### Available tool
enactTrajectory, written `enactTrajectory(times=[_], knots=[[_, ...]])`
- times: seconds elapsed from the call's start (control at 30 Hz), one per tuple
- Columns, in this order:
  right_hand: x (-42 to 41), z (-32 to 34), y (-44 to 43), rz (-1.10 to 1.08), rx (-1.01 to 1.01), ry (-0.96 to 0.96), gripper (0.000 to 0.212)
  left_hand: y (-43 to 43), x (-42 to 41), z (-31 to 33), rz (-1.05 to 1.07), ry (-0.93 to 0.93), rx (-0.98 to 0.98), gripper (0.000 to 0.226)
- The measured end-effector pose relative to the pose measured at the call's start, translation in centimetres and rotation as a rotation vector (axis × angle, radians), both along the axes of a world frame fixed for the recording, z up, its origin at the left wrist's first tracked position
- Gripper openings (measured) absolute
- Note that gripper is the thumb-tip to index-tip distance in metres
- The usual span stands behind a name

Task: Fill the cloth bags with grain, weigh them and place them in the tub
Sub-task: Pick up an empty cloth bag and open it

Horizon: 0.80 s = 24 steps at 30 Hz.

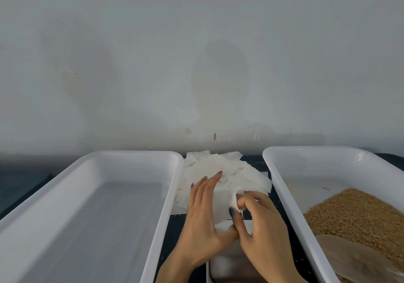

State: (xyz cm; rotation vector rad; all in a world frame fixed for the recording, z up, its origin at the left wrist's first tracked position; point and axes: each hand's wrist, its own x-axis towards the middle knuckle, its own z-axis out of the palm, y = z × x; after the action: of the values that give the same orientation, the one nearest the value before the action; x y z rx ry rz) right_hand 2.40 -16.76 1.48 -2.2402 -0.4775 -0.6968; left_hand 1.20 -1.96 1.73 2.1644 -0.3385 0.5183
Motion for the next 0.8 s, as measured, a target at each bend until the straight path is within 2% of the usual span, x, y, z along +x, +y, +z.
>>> enactTrajectory(times=[0.1,0.2,0.27,0.37,0.47,0.5,0.57,0.6,0.67,0.7,0.73,0.77,0.8], knots=[[-1.3,0.9,-0.4,0.018,0.031,0.006,0.008,0.6,0.3,0.0,0.014,0.022,0.107,0.083],[-2.7,2.0,0.2,0.04,-0.085,-0.017,0.013,0.3,0.4,-0.1,-0.012,0.022,0.178,0.074],[-3.7,3.0,0.4,0.055,-0.133,0.007,0.027,0.1,0.3,-0.2,-0.026,0.042,0.134,0.058],[-5.2,4.1,-0.5,0.079,-0.238,-0.073,0.05,0.0,0.1,-0.3,-0.018,0.102,0.034,0.03],[-6.6,6.4,-5.1,0.159,-0.288,-0.196,0.035,-0.3,0.1,-0.5,0.002,0.152,0.03,0.027],[-6.4,6.7,-7.8,0.139,-0.307,-0.159,0.028,-0.4,0.1,-0.6,0.011,0.168,0.046,0.028],[-5.2,6.9,-14.2,0.066,-0.274,0.043,0.016,-0.8,0.2,-0.7,0.012,0.186,0.068,0.029],[-4.5,6.4,-17.6,0.021,-0.275,0.174,0.018,-1.0,0.2,-0.8,0.007,0.19,0.077,0.031],[-3.0,3.2,-23.9,-0.081,-0.39,0.419,0.037,-1.4,0.1,-0.9,0.006,0.2,0.099,0.034],[-2.0,1.4,-26.4,-0.146,-0.493,0.475,0.043,-1.6,0.1,-0.9,0.008,0.199,0.103,0.034],[-1.6,0.4,-27.9,-0.193,-0.607,0.524,0.04,-1.7,0.1,-0.9,0.01,0.196,0.105,0.034],[-1.1,-0.3,-29.0,-0.209,-0.664,0.527,0.032,-1.8,0.1,-1.0,0.013,0.192,0.105,0.033],[-0.7,-0.3,-29.7,-0.214,-0.666,0.541,0.035,-1.8,0.2,-1.0,0.015,0.189,0.107,0.033]])
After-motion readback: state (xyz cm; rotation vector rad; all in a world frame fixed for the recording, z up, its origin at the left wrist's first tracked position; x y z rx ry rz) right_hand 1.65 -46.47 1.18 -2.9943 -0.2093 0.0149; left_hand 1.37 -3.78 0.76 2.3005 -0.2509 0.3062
